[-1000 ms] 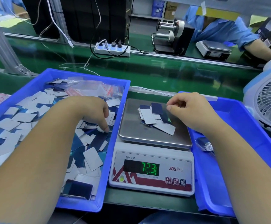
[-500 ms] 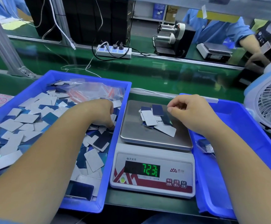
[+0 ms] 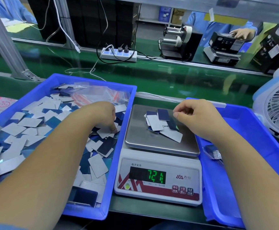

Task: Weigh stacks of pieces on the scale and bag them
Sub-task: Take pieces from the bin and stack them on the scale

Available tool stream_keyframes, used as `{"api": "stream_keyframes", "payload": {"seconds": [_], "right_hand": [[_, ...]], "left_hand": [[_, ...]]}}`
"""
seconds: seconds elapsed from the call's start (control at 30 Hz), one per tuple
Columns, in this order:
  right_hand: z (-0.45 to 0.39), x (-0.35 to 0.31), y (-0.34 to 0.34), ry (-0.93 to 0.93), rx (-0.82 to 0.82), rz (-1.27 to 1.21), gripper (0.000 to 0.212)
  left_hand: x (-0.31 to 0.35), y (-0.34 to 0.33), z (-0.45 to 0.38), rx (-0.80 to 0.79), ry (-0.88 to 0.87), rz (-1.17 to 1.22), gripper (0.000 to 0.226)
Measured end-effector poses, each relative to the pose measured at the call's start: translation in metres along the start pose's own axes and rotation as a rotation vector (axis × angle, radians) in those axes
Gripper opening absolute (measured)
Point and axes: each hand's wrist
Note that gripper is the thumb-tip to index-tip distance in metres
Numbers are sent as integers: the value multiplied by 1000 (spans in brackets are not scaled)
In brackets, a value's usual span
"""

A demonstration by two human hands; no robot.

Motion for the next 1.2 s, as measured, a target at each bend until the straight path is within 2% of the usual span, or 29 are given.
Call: {"api": "stream_keyframes", "payload": {"seconds": [0.13,0.37,0.53,0.8,0.87,0.97,1.03,1.1,1.2], "right_hand": [[0,0,0,0,3,-1,17],[-1,1,0,-8,-1,5,16],[-1,1,0,-17,-10,-4,15],[-1,0,0,-23,-4,-9,15],[-1,0,0,-21,1,-10,16],[-1,-1,0,-14,6,-14,15],[0,-2,0,-7,13,-40,15],[0,-3,-1,2,31,-73,16],[-1,-2,-1,4,67,-89,17]], "left_hand": [[-5,2,-2,32,-18,103,37],[-5,12,2,159,32,193,19],[-2,25,14,240,112,113,8],[1,33,17,456,77,180,22],[5,34,18,494,-6,239,21],[18,31,27,544,-254,493,17],[32,27,37,493,-490,727,18],[45,19,38,408,-655,879,15],[63,4,34,388,-727,779,11]]}}
Point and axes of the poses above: each hand's wrist, its own z-axis away from the middle knuckle, its own y-axis out of the back of the hand, x = y × z, and after that the axes turned 3 degrees about -z, right-handed
